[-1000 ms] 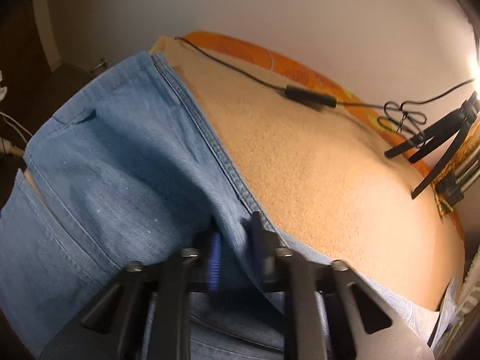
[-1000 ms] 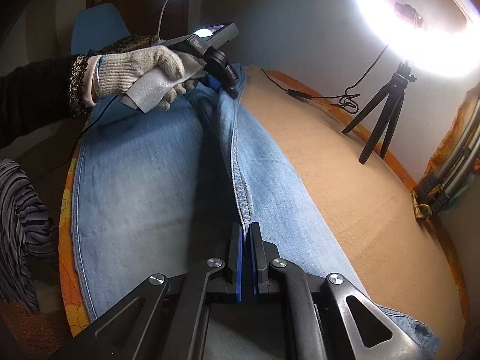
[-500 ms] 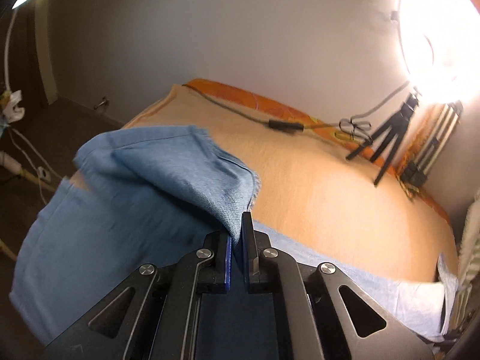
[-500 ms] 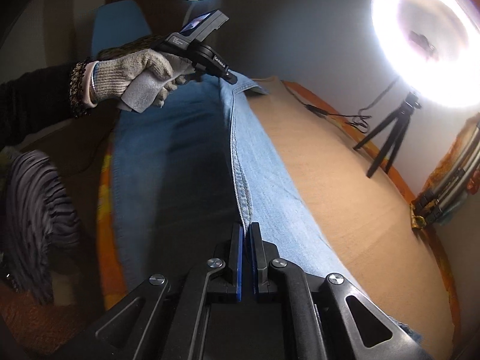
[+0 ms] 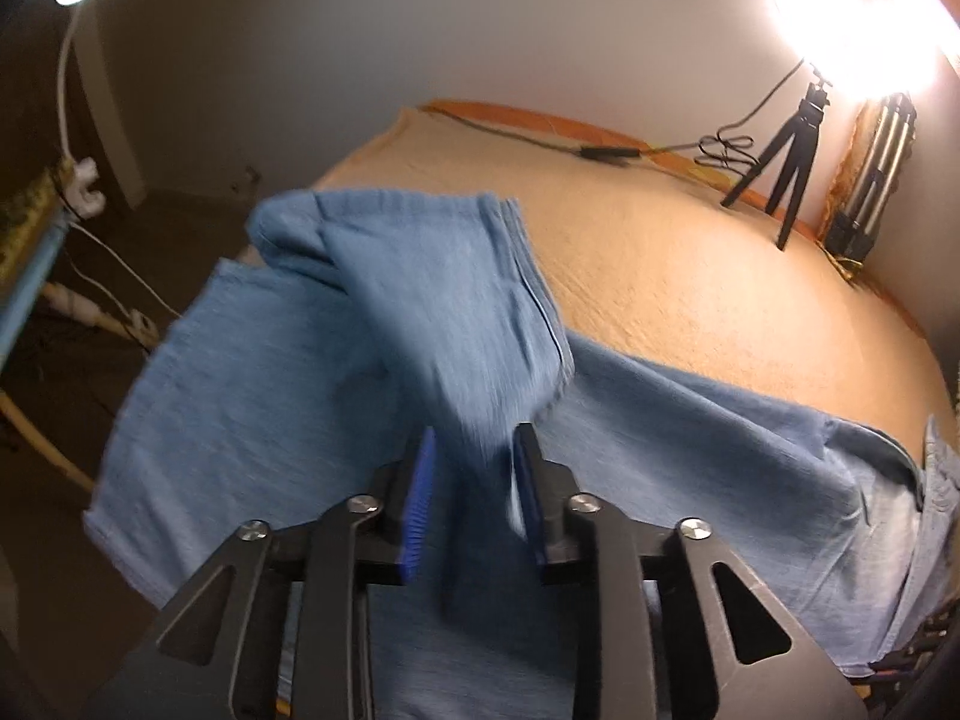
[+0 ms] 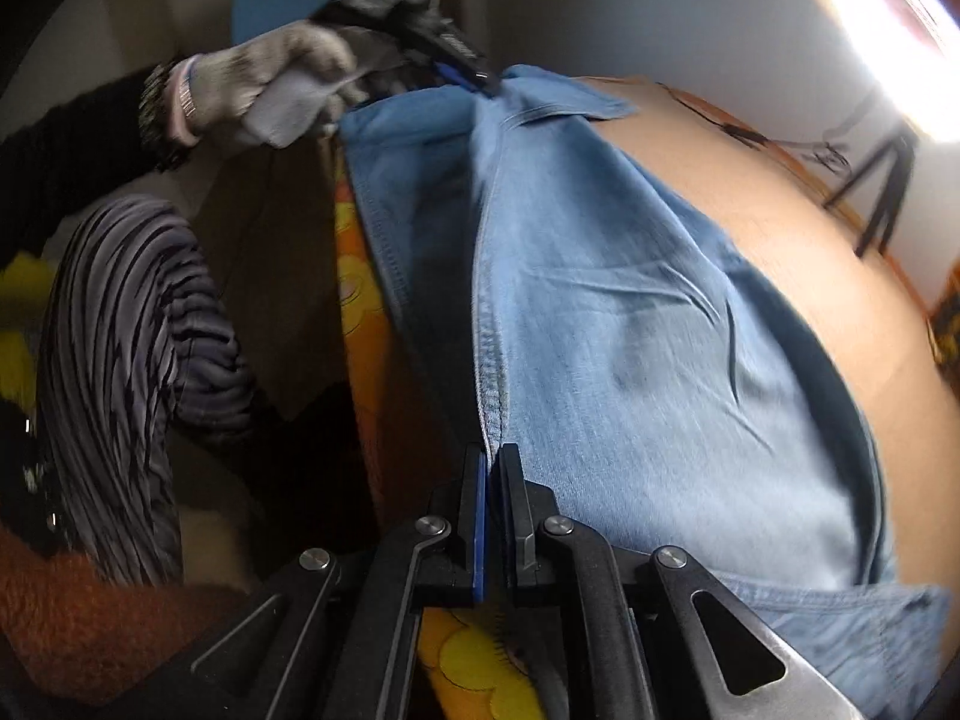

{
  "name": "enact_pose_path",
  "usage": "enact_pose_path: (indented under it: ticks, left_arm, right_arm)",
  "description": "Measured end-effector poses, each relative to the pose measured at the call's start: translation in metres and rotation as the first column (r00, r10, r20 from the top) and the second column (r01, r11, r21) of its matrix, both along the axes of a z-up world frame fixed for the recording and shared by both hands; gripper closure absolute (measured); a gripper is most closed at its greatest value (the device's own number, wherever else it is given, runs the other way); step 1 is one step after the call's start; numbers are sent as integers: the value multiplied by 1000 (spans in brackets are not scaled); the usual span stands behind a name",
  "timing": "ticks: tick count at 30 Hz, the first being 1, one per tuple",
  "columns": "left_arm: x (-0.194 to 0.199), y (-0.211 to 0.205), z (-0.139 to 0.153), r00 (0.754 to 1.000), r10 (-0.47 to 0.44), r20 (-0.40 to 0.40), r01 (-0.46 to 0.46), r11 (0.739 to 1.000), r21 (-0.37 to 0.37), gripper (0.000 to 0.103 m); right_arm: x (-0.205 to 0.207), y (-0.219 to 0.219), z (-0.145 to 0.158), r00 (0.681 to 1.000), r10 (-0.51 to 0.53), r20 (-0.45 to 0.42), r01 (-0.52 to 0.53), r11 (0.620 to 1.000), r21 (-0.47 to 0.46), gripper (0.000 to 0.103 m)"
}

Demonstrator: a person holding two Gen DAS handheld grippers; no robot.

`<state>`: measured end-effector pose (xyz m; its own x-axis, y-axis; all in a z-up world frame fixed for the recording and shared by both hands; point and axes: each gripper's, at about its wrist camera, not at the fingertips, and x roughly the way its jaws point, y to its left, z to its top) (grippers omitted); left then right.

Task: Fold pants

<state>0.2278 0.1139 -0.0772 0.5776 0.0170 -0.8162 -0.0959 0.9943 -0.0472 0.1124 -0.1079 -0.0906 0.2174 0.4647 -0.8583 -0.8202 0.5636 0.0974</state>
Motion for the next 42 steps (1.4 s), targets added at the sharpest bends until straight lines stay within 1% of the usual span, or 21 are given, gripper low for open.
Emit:
enact_pose_path:
  ticks: [1, 2, 4, 6, 8, 11, 14, 15, 17, 19, 21, 22, 23, 24, 27, 29, 32, 34, 35, 38, 42]
  left_arm:
    - [0, 2, 3, 1000, 9, 10, -9, 1000, 9, 63]
    - [2, 1, 6, 1000, 13, 18, -14, 1000, 12, 61]
    - [12, -4, 8, 1000, -5, 17, 5, 1000, 23, 61]
    - [29, -18, 7, 999, -40, 13, 39, 997, 63, 58]
    - [48, -32, 3, 998, -63, 2, 63, 994, 90, 50]
    - [77, -47, -8, 997, -73, -26, 76, 987, 142, 50]
    - [104, -57, -27, 994, -55, -91, 76, 966, 247, 50]
    - [108, -57, -32, 993, -49, -107, 76, 961, 266, 50]
    - [115, -55, -42, 991, -30, -133, 68, 955, 289, 50]
    - [117, -49, -47, 991, -8, -134, 46, 956, 289, 50]
    - [120, -46, -51, 991, -6, -134, 43, 959, 279, 53]
    - [121, -43, -53, 991, -9, -133, 45, 961, 275, 67]
    - [122, -41, -54, 991, -17, -133, 52, 964, 261, 86]
    - [123, -39, -54, 991, -20, -130, 51, 968, 245, 94]
    - [123, -29, -47, 996, -26, -86, 42, 980, 195, 95]
    - [118, -16, -33, 999, -8, -31, 12, 991, 133, 95]
    - [100, 23, -4, 995, 62, 72, -63, 998, 9, 96]
    - [80, 53, 10, 984, 129, 125, -124, 991, -52, 96]
    - [68, 66, 15, 978, 151, 141, -143, 987, -70, 97]
    - [27, 97, 21, 964, 205, 167, -192, 977, -92, 97]
    - [-16, 127, 1, 952, 271, 144, -254, 959, -124, 97]
  right_arm:
    - [1, -2, -1, 1000, -27, 5, 27, 999, 18, 101]
    - [2, -4, -2, 999, -41, 8, 41, 999, 28, 101]
    - [-1, -2, -1, 999, -42, 35, 41, 999, 14, 101]
    - [-2, -1, 4, 997, -37, 69, 36, 999, 12, 101]
    - [0, -3, 4, 997, -63, 47, 61, 998, 35, 101]
    - [3, -3, 5, 997, -77, 30, 76, 996, 49, 101]
    - [1, -2, 2, 997, -75, 19, 74, 996, 44, 101]
    - [-1, -1, 2, 997, -71, 17, 71, 997, 40, 101]
    - [-2, -1, 3, 998, -66, 15, 65, 997, 40, 101]
    - [-2, -4, 3, 998, -66, 10, 65, 997, 49, 101]
    - [1, -5, 4, 998, -69, 8, 69, 996, 59, 101]
    - [3, -6, 6, 997, -71, 9, 71, 996, 62, 101]
    - [5, -6, 6, 997, -75, 11, 75, 995, 63, 101]
    - [5, -7, 6, 997, -78, 14, 77, 995, 63, 101]
    - [7, -8, 7, 995, -93, 26, 91, 994, 56, 101]
    - [8, -8, 8, 995, -99, 27, 97, 994, 54, 101]
    - [6, -7, 5, 994, -102, 43, 100, 994, 43, 101]
    - [5, -7, 6, 994, -103, 48, 101, 994, 44, 101]
    - [4, -7, 7, 993, -102, 50, 100, 994, 44, 101]
    - [-1, -4, 10, 993, -100, 67, 97, 994, 50, 101]
    - [-8, 0, 17, 991, -84, 101, 80, 996, 43, 101]
